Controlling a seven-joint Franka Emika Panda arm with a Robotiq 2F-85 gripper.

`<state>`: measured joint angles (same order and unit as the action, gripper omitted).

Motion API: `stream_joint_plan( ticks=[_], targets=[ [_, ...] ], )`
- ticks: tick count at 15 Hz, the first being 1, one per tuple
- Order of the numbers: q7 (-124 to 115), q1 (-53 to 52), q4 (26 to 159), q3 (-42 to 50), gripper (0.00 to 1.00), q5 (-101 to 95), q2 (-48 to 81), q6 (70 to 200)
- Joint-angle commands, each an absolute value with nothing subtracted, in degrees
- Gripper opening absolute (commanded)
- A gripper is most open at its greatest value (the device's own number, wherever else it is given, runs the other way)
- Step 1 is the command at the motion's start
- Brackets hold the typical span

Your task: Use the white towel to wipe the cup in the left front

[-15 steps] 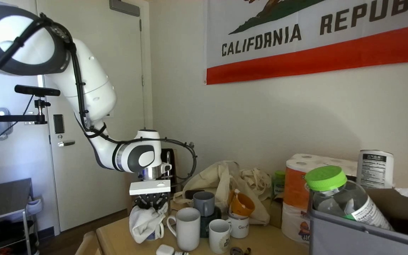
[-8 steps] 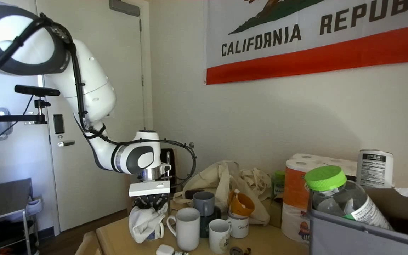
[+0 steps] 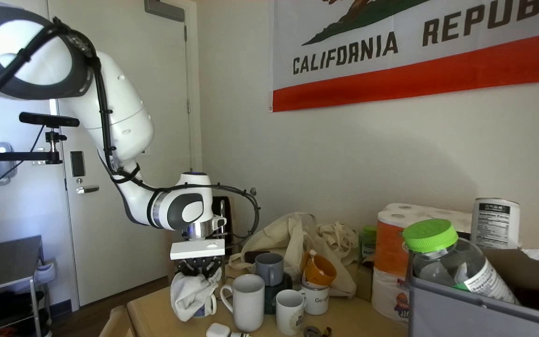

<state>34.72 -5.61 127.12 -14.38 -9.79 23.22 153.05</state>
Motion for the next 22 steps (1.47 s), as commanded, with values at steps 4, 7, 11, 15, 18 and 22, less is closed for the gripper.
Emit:
stream_joint_plan(
  ticks=[4,7,11,15,18,22],
  targets=[
    [38.4,-3.5,128.2,-17.4,0.02,-5.2,28.4,154.2],
    [36.3,-5.0,128.8,-15.3,0.02,-7.6,28.1,155.9],
    [32.4,-8.2,129.3,-12.1,0.02,-14.3,26.9,155.6],
    [32.1,-8.6,129.2,-12.6,0.02,-16.0,25.5,153.9],
    [34.5,-7.3,128.9,-14.3,0.02,-14.1,24.5,152.1],
    [37.4,-5.9,128.5,-16.0,0.02,-12.0,23.4,149.7]
  ],
)
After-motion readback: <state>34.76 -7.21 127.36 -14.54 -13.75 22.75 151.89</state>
